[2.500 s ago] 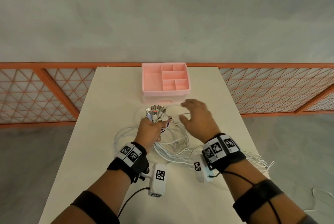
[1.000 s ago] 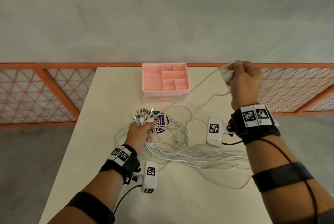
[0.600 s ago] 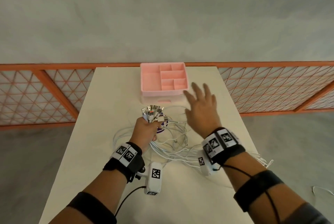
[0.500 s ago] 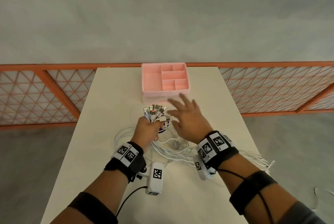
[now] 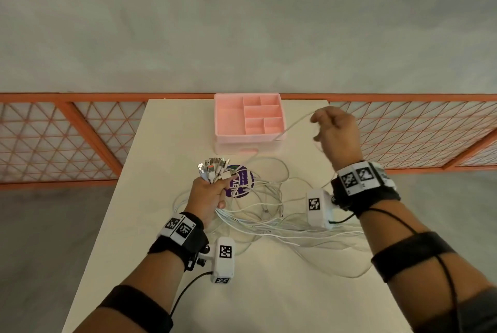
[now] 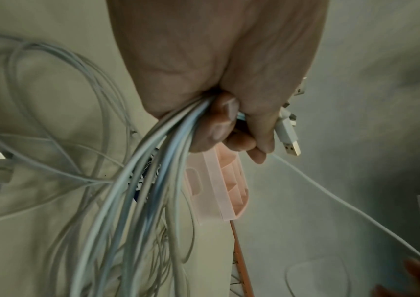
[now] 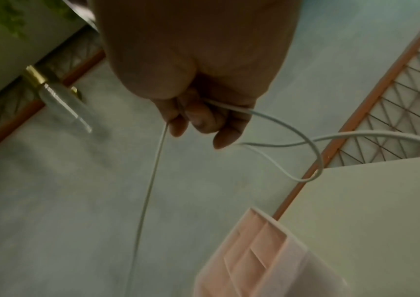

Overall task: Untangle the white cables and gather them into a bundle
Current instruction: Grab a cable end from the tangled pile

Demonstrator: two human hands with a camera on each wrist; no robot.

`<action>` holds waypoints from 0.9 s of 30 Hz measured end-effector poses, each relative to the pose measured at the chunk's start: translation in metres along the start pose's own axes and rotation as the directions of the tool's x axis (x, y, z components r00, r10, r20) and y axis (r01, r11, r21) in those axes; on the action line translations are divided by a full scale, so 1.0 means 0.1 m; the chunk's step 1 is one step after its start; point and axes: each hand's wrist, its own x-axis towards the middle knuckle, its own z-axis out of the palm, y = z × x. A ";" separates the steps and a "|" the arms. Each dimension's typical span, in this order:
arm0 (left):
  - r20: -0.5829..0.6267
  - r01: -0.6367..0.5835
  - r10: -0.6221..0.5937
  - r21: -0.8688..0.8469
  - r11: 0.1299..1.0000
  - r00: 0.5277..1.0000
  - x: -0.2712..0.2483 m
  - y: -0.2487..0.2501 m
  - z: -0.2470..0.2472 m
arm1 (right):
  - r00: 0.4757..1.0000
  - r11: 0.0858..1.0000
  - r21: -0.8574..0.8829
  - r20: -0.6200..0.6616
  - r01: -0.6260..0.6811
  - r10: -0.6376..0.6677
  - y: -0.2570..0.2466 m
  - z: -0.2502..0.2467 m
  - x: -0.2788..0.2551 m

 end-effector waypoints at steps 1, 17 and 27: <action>-0.001 -0.006 0.006 0.009 1.000 1.000 0.01 0.00 0.01 | 0.997 0.999 0.032 -0.071 0.001 0.002 -0.02 -0.08 0.06; 0.005 0.010 -0.010 0.125 0.992 1.000 0.02 -0.01 0.20 | 0.997 0.992 -0.129 0.074 -0.004 0.013 0.30 -0.06 -0.03; 0.049 -0.034 0.027 0.163 0.986 0.998 0.01 0.06 0.24 | 0.770 0.962 -0.234 0.636 0.141 0.042 0.37 0.61 -0.55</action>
